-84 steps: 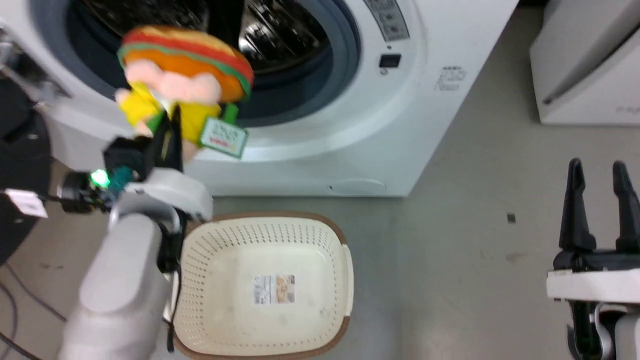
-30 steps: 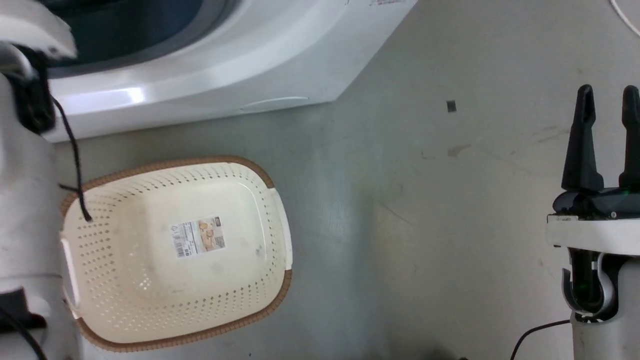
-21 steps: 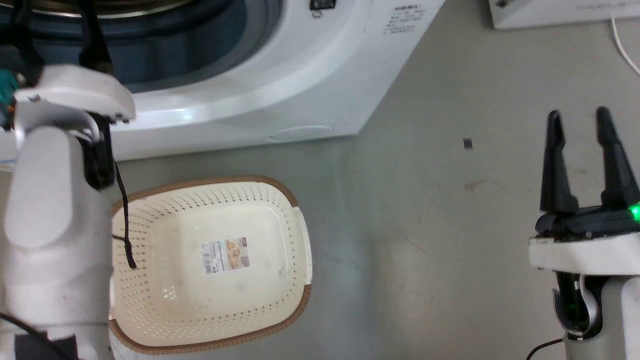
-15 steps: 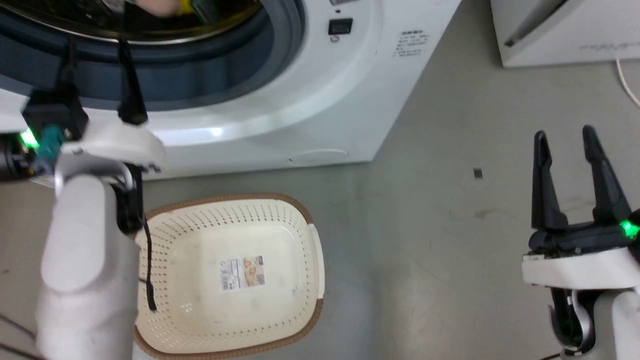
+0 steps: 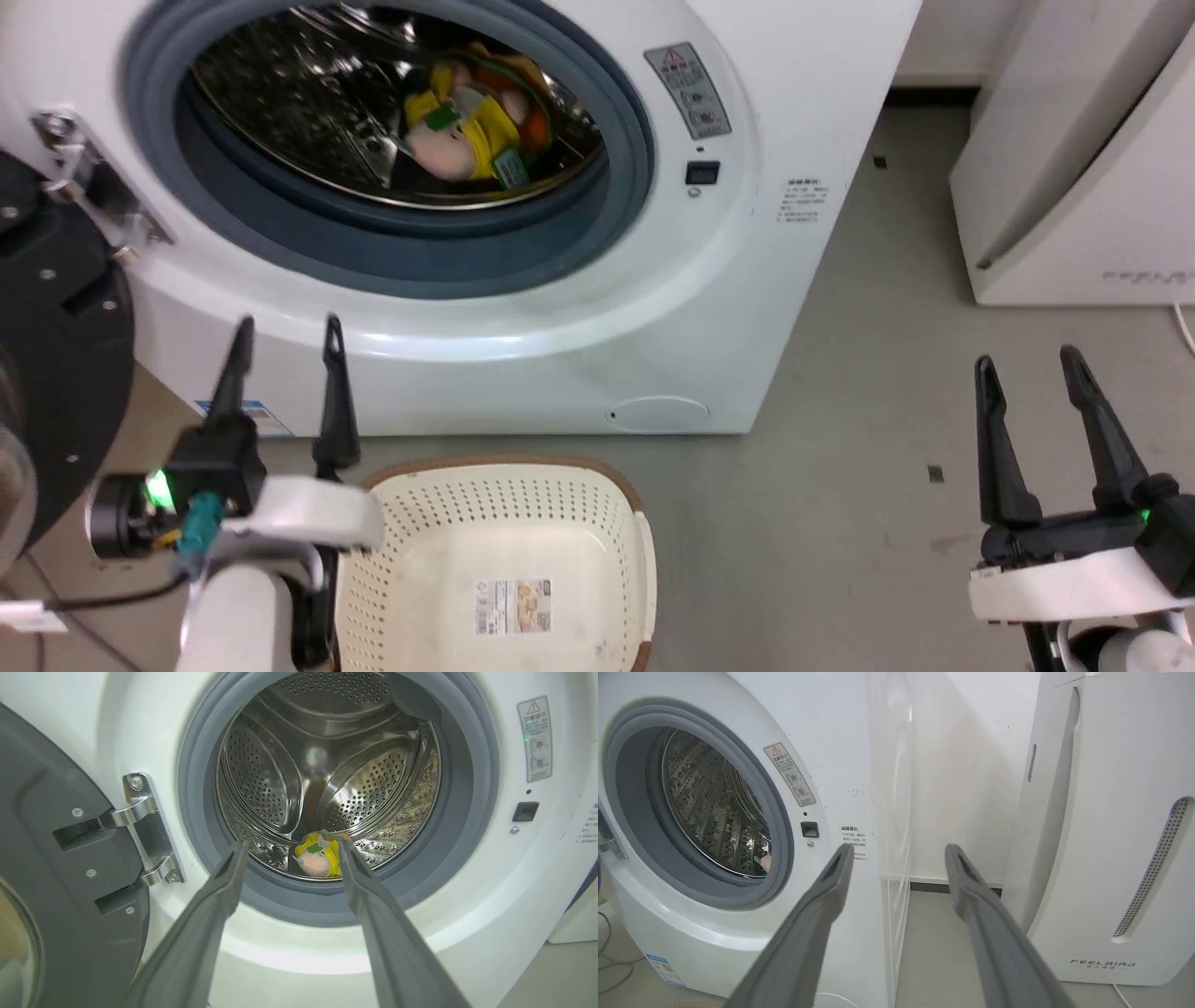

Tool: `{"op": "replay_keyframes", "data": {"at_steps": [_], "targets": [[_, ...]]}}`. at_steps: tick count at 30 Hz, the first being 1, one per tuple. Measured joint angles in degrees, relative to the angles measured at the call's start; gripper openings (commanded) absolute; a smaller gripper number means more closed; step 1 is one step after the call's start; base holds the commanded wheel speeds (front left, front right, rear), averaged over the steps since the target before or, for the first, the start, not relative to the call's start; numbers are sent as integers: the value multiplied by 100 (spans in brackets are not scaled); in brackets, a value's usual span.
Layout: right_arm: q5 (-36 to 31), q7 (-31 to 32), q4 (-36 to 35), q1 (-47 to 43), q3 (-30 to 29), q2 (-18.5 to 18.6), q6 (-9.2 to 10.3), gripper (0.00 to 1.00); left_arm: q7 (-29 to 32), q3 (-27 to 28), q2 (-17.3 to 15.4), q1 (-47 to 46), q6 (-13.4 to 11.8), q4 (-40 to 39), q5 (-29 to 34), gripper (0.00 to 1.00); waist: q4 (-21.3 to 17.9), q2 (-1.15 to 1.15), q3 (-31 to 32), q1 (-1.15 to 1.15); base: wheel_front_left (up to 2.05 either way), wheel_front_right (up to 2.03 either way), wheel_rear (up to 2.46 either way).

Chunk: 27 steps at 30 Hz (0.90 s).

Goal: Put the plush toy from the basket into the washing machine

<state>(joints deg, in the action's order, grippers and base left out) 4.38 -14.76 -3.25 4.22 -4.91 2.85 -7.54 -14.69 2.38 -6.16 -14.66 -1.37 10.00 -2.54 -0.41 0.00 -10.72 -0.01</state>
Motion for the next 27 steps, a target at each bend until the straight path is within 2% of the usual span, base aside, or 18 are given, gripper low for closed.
{"op": "replay_keyframes", "data": {"at_steps": [7,21,22,27], "targets": [[34,1,143,-331,-74,0,0,100,0,-178,125,817,165,-87,7,100,145,0,443,0,0,0,0],[145,0,304,-784,-196,0,0,100,0,-265,270,1471,146,-110,18,100,286,0,921,0,0,0,0],[151,0,312,-784,-193,0,0,0,0,-286,275,1471,147,-113,46,0,290,0,932,0,0,0,0],[123,4,311,-779,-191,0,0,0,11,-309,282,1470,152,-110,43,0,289,0,941,0,0,0,0]]}}
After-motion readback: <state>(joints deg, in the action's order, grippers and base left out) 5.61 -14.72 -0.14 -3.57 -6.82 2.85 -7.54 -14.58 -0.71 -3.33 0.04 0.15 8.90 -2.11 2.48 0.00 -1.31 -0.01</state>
